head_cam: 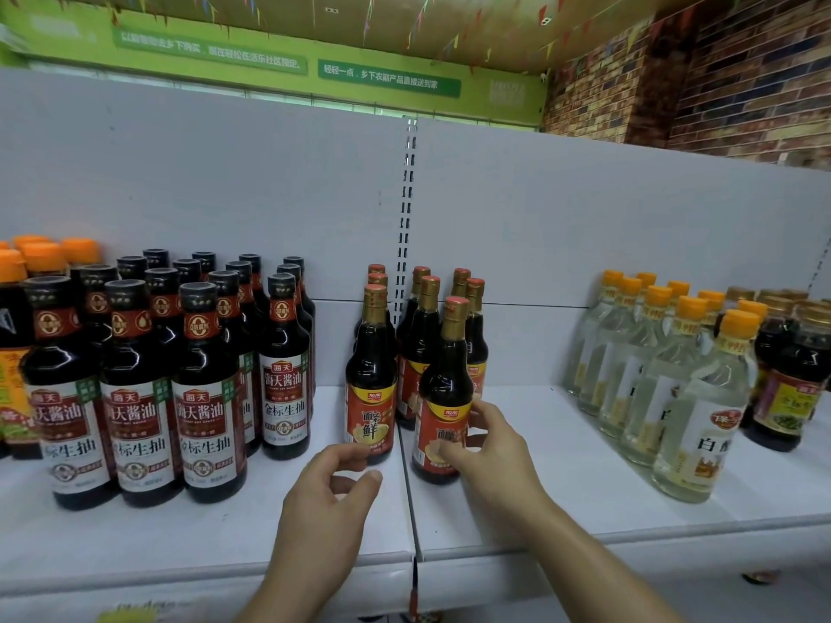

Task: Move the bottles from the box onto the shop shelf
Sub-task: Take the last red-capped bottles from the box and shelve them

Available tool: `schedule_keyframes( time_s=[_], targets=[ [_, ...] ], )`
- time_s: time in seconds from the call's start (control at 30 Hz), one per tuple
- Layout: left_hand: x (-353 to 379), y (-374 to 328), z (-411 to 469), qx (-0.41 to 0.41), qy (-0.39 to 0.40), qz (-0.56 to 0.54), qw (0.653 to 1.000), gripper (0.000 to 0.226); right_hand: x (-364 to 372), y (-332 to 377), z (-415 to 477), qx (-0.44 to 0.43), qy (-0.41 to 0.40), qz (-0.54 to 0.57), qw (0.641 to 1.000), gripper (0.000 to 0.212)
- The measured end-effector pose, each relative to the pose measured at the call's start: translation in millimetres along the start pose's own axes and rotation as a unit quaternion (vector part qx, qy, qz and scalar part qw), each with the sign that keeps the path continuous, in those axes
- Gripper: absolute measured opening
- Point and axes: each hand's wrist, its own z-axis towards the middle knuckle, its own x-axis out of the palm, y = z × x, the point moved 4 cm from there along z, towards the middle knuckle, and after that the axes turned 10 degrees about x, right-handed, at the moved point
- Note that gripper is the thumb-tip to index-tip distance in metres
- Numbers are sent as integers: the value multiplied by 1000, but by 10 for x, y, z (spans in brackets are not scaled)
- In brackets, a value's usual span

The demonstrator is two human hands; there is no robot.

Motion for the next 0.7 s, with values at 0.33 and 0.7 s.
schedule_keyframes(
  time_s=[0.33, 0.7],
  targets=[
    [64, 167, 362, -6, 23, 97, 995, 49, 93, 46, 118, -2, 0, 12, 1000, 70],
    [181, 290, 724, -7, 53, 137, 989, 83, 155, 53, 279, -7, 0, 2, 1000, 65]
  ],
)
